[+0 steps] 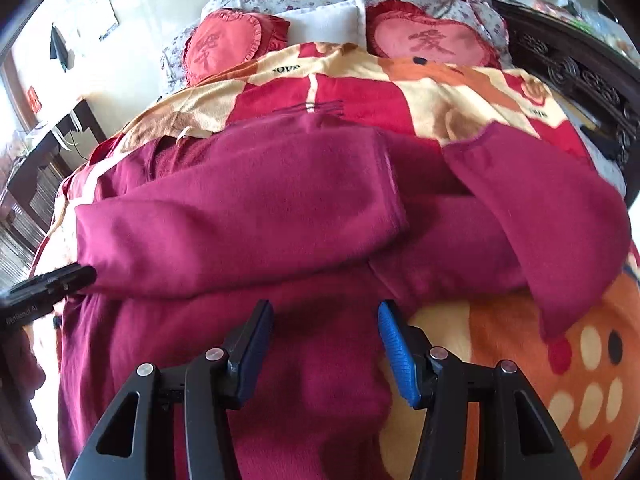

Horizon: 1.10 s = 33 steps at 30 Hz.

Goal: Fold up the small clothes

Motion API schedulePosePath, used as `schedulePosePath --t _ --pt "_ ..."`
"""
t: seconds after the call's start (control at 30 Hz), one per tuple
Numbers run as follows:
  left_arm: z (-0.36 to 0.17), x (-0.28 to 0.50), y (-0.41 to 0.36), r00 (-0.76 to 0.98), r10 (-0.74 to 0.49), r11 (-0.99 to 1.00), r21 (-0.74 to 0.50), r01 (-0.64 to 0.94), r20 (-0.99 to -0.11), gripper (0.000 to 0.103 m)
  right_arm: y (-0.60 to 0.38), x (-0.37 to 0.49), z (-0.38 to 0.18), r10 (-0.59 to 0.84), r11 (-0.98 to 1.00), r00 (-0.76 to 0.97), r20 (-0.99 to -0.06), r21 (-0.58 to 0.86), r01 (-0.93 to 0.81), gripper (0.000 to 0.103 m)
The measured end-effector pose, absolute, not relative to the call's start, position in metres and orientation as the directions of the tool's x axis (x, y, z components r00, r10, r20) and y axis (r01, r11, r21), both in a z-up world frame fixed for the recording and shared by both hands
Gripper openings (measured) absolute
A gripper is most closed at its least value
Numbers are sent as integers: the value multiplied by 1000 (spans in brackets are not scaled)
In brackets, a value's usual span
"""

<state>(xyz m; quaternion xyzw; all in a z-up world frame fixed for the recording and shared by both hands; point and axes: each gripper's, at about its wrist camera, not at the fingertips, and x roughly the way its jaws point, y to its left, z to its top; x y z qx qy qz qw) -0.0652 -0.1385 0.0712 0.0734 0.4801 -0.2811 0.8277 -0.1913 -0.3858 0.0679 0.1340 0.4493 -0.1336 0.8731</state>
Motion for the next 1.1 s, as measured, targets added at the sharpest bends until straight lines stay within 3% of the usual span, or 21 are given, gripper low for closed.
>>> schedulePosePath --t 0.1,0.2,0.43,0.6,0.87,1.03,1.1 --pt "64 -69 -153 357 -391 820 -145 554 -848 55 -391 -204 52 -123 920 508 -853 94 380 54" --pt "52 -73 -164 333 -384 810 -141 569 -861 55 -403 -219 47 -63 898 526 -848 182 400 54" --pt "42 -79 -171 355 -359 805 -93 586 -863 61 -449 -252 102 -173 856 670 -722 226 465 54" --pt "41 -77 -173 352 -358 808 -98 582 -865 63 -478 -222 117 -265 847 642 -719 145 512 54" --pt "40 -80 -175 355 -346 799 -75 597 -868 65 -487 -164 95 -284 879 561 -778 24 477 54" --pt "38 -79 -177 353 -349 797 -77 600 -868 67 -487 -146 76 -377 880 485 -789 -142 453 54" --pt "38 -80 -177 355 -348 796 -74 601 -868 68 -493 -146 72 -378 880 486 -788 -143 452 48"
